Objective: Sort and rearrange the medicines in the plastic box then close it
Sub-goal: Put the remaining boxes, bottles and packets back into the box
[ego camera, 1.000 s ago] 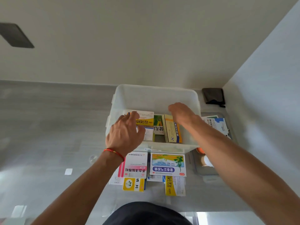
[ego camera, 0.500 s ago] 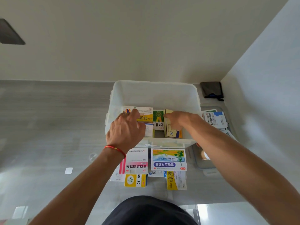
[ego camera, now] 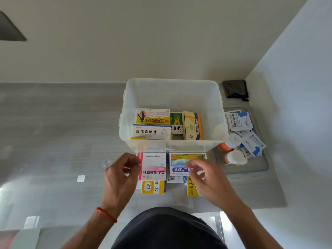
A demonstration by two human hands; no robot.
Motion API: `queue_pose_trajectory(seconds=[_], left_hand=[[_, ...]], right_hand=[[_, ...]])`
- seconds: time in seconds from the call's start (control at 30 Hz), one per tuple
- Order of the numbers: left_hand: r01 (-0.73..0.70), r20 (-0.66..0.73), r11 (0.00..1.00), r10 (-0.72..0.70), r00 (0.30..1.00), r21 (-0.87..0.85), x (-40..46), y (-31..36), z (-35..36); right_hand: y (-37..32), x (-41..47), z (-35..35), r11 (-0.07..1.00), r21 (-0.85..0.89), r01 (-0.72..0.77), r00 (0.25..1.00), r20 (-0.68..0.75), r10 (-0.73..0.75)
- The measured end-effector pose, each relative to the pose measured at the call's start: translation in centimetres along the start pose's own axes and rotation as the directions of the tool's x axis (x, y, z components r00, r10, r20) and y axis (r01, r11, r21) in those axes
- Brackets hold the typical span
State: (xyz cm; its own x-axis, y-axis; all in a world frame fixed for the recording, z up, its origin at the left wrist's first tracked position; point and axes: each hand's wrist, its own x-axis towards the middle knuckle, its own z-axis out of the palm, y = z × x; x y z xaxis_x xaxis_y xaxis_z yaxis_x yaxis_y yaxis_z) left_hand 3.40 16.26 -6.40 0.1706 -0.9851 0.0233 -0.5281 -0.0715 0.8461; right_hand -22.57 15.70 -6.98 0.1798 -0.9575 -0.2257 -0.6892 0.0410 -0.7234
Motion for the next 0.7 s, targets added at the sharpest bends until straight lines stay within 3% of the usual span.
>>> queue_pose_trajectory(seconds=[0.1, 0.17, 0.2, 0.3, 0.37, 0.47, 0.57, 0.7], left_hand=[[0.218, 0.086, 0.964, -0.233, 0.969, 0.153, -0.3, -2.6, 1.7], [0.215, 0.109, 0.951, -0.243, 0.964, 0.220, -0.3, -3.2, 2.3], [0.149, 0.115, 0.960, -0.180, 0.977, 0.236, -0.5, -2.9, 2.7], [-0.194, 0.251, 0.945, 0.127, 0.960, 0.263, -0.7, -1.7, 4.1], [-0.326, 0.382, 0.899, 0.203, 0.902, 0.294, -0.7, -0.9, 5.6], [-0.245, 0.515, 0.899, 0.025, 0.857, 0.364, -0.1, -0.3, 8.0], [-0.116, 0.554, 0.912, -0.134, 0.822, 0.394, 0.6, -0.2, 9.0], [-0.111, 0.581, 0.925, -0.132, 0.803, 0.364, 0.6, -0.5, 8.9]], right_hand=[[2.5, 0.9, 1.5, 0.923, -0.243, -0.300, 0.954, -0.091, 0.286], [3.7, 2.0, 2.0, 0.873, -0.249, -0.419, 0.908, -0.110, 0.405], [4.2, 2.2, 2.2, 0.872, -0.202, -0.446, 0.895, -0.083, 0.439], [4.8, 3.1, 2.8, 0.879, -0.078, -0.471, 0.882, -0.034, 0.470], [5.0, 3.1, 2.8, 0.880, -0.022, -0.475, 0.879, -0.058, 0.473], [5.1, 2.9, 2.9, 0.888, 0.024, -0.459, 0.884, -0.088, 0.459], [5.2, 2.6, 3.1, 0.899, 0.061, -0.434, 0.894, -0.099, 0.438], [5.0, 1.9, 3.2, 0.892, 0.216, -0.397, 0.897, -0.113, 0.427]])
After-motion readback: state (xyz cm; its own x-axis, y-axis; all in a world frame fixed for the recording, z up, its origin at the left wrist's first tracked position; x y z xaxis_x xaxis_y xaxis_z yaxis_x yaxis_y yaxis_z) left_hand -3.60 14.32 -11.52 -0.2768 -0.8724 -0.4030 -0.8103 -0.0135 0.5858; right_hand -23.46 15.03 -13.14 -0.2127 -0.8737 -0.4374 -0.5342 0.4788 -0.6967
